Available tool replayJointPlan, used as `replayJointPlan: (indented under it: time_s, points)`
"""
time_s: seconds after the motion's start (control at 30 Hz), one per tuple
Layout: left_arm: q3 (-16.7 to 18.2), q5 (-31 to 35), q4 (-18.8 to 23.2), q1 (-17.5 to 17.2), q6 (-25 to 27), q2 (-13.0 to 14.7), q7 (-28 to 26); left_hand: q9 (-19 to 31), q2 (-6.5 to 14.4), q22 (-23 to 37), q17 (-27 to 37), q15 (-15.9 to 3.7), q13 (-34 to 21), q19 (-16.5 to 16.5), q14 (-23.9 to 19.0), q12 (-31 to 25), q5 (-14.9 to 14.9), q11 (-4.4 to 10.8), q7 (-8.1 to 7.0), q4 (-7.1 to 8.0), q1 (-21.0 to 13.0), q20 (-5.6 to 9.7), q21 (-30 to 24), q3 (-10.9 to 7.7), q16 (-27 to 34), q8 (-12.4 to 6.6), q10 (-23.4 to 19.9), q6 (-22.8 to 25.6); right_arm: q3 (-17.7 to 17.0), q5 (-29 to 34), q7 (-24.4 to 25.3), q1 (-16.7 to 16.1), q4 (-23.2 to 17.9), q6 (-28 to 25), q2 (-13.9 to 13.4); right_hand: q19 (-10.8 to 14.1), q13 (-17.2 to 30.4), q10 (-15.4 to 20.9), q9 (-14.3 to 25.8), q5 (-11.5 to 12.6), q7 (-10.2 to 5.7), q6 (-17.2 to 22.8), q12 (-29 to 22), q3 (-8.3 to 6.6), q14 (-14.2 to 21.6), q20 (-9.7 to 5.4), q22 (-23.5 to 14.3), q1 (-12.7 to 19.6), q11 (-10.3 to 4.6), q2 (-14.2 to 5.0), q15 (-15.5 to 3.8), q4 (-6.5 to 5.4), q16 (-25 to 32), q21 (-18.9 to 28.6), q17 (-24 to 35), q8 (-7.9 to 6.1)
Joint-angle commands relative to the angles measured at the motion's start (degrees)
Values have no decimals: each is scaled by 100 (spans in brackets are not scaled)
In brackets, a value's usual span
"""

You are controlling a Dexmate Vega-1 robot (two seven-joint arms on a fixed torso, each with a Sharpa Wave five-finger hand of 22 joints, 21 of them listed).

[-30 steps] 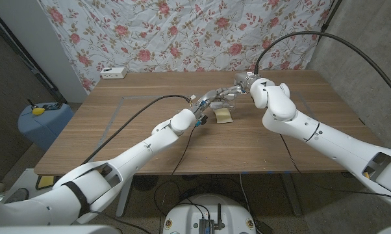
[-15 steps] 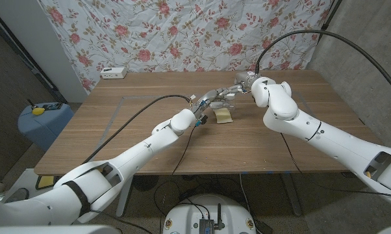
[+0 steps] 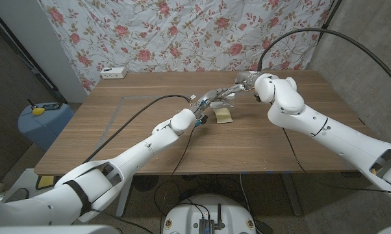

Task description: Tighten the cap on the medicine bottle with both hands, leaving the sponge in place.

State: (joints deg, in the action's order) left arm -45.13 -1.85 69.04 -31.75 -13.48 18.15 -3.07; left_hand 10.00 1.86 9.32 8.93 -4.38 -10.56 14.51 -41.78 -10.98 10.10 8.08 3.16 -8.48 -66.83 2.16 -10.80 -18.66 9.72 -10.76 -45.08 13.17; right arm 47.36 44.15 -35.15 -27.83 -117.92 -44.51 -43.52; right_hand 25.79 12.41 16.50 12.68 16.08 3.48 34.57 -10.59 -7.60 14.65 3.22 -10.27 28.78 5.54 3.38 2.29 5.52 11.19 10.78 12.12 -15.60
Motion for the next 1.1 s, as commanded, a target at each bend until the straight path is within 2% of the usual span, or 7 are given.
replayJointPlan:
  time_s: [0.03, 0.37, 0.5, 0.57, 0.7, 0.9, 1.1]
  points:
    - [-3, 2, 16, -20, 3, -3, -31, 12, 49, 20, 11, -433, -29, 15, 2, -23, 31, 77, -5, 10, 6, 407, 11, -44, 0, 6, -74, 40, -162, -699, -224, 155, -86, 136, -166, -119, 18, -132, 31, -82, 37, -176, 1, -103, -144, 24, -10, 198, 28, -53, 58, 116, -38, -10, 1, 76]
    - [0, 4, 56, -42, 25, 12, -42, 12, 48, 20, 11, -425, -29, 9, 1, -28, 30, 86, -6, 16, 29, 414, 14, -52, 1, 7, -84, 41, -125, -1261, -338, 401, -21, 234, -276, -241, 35, -422, 52, -282, 74, -552, -18, -356, -346, 133, 4, 733, 150, -138, 214, 380, -27, 11, -13, 233]
    - [1, 9, 54, -42, 21, 9, -54, 12, 50, 19, 11, -424, -29, 8, -1, -28, 30, 77, -10, 20, 41, 414, 15, -57, 1, 5, -82, 45, -54, -1377, -365, 501, 13, 231, -307, -224, 44, -539, 57, -336, 71, -671, -26, -471, -408, 293, 13, 1006, 160, -136, 301, 462, -20, 32, -22, 273]
    - [0, 7, 50, -36, 18, 9, -43, 12, 51, 19, 11, -418, -29, 9, -5, -29, 30, 90, -20, 25, 52, 415, 15, -58, 3, 5, -83, 45, -3, -1390, -374, 549, 17, 195, -319, -220, 48, -612, 60, -372, 67, -711, -22, -515, -441, 328, 17, 1126, 184, -111, 358, 482, -20, 36, -27, 284]
    - [-2, 4, 32, -26, 9, -1, -38, 12, 52, 19, 12, -412, -29, 7, -7, -29, 29, 85, -21, 29, 65, 414, 16, -60, 4, 7, -84, 43, 102, -1375, -370, 626, 7, 146, -351, -210, 55, -694, 64, -418, 35, -747, -29, -590, -494, 502, 22, 1325, 224, -82, 422, 497, -18, 41, -33, 288]
    - [-9, -6, -9, -8, -21, -22, -18, 12, 50, 19, 11, -410, -29, 3, -7, -33, 29, 76, -19, 33, 80, 411, 18, -63, 4, 5, -94, 47, 200, -1329, -289, 666, -18, 90, -380, -250, 64, -835, 70, -444, -91, -622, -26, -684, -626, 596, 28, 1579, 276, -39, 486, 501, -34, 24, -36, 228]
    - [-12, -14, -23, -3, -40, -29, -4, 12, 53, 19, 11, -412, -29, 1, -9, -29, 30, 80, -17, 35, 94, 414, 19, -70, 3, 5, -85, 48, 272, -1283, -226, 680, -24, 30, -382, -445, 72, -1020, 51, -459, -187, -466, -25, -757, -840, 759, 36, 1790, 358, 48, 642, 467, -58, -36, -37, 185]
